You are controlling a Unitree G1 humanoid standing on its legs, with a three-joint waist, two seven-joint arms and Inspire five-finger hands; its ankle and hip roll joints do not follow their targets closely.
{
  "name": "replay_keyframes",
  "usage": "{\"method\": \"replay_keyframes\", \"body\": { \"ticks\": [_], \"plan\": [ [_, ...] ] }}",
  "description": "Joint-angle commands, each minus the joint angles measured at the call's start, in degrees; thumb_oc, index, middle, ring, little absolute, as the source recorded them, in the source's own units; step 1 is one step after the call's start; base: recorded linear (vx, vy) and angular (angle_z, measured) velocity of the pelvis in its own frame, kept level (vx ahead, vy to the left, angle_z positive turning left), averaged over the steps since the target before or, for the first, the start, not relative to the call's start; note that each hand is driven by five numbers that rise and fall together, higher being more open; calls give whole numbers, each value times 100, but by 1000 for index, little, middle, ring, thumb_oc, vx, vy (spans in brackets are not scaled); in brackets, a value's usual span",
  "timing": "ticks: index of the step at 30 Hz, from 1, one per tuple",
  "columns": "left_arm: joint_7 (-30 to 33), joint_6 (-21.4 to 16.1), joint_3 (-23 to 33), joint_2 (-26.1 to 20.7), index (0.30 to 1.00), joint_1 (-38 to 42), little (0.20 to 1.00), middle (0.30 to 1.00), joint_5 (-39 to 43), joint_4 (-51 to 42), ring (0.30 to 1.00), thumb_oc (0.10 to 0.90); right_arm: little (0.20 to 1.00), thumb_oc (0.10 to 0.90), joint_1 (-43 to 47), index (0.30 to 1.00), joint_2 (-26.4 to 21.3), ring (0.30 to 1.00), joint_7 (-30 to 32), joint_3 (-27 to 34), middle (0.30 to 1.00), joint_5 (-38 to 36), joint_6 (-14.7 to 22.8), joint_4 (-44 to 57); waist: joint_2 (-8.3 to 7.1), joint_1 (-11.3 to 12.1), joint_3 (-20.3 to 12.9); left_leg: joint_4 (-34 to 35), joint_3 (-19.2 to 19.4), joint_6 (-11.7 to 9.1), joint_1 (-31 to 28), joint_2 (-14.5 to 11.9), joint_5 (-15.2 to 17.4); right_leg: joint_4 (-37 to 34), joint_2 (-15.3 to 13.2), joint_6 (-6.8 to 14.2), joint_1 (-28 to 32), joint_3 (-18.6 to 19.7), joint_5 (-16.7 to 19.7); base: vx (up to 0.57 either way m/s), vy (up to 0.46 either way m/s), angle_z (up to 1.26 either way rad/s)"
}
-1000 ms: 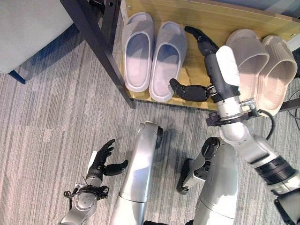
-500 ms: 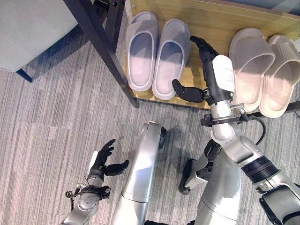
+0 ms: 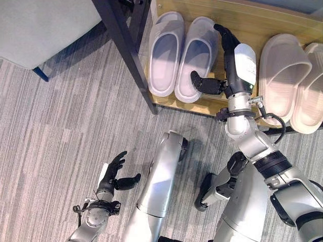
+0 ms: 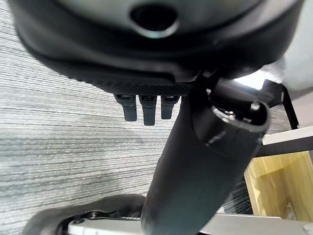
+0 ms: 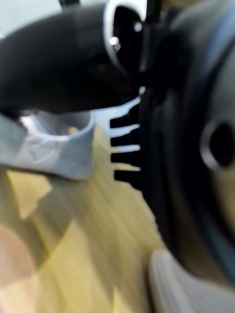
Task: Arrange the slippers neatly on the shoe rack.
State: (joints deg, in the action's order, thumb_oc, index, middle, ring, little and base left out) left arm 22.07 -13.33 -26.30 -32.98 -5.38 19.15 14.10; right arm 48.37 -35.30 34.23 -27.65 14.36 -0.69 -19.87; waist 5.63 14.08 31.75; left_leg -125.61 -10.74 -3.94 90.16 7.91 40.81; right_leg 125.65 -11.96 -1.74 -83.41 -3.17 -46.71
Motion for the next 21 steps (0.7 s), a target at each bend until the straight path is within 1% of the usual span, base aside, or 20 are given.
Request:
{"method": "replay_keyframes", "body": {
  "ticks": [1,4,7,12,17,21],
  "plan": [
    [82,-268,-340,-130,900,22,900,900,-29,-447,900,800,900,800,585,900,-176,900,358,170,900,15,278,594,257,206,-195,486,-103,194,-20,390,453,-64,17,-615,-88,-40,514,0,0,0],
    [64,-252,-310,-120,900,0,900,900,-44,-454,900,800,900,800,440,900,-210,900,331,250,900,66,304,839,239,184,-195,489,-90,186,-20,393,452,-55,14,-617,-99,-25,512,0,0,0],
    [60,-223,-255,-90,900,-29,900,900,-78,-459,900,800,900,800,187,900,-278,900,304,388,900,148,337,1247,179,111,-195,494,-39,174,-20,366,450,-23,16,-615,-133,-2,513,0,0,0],
    [28,-198,-198,-62,900,-80,900,900,-70,-508,900,800,900,800,-104,900,-326,900,249,515,900,210,399,1696,133,60,-195,490,10,178,-20,330,442,8,38,-616,-193,42,521,0,0,0],
    [20,-167,-133,-47,900,-165,900,900,-59,-555,900,800,900,800,-490,900,-286,900,233,703,900,294,529,2373,77,-38,-195,510,84,178,-20,296,412,26,65,-600,-263,83,542,0,0,0],
    [27,-166,-90,-7,900,-213,900,900,-71,-562,900,800,900,800,-736,900,-161,900,240,849,900,299,654,2835,22,-101,-195,513,156,188,-20,273,402,50,92,-589,-316,139,553,0,0,0]
  ]
}}
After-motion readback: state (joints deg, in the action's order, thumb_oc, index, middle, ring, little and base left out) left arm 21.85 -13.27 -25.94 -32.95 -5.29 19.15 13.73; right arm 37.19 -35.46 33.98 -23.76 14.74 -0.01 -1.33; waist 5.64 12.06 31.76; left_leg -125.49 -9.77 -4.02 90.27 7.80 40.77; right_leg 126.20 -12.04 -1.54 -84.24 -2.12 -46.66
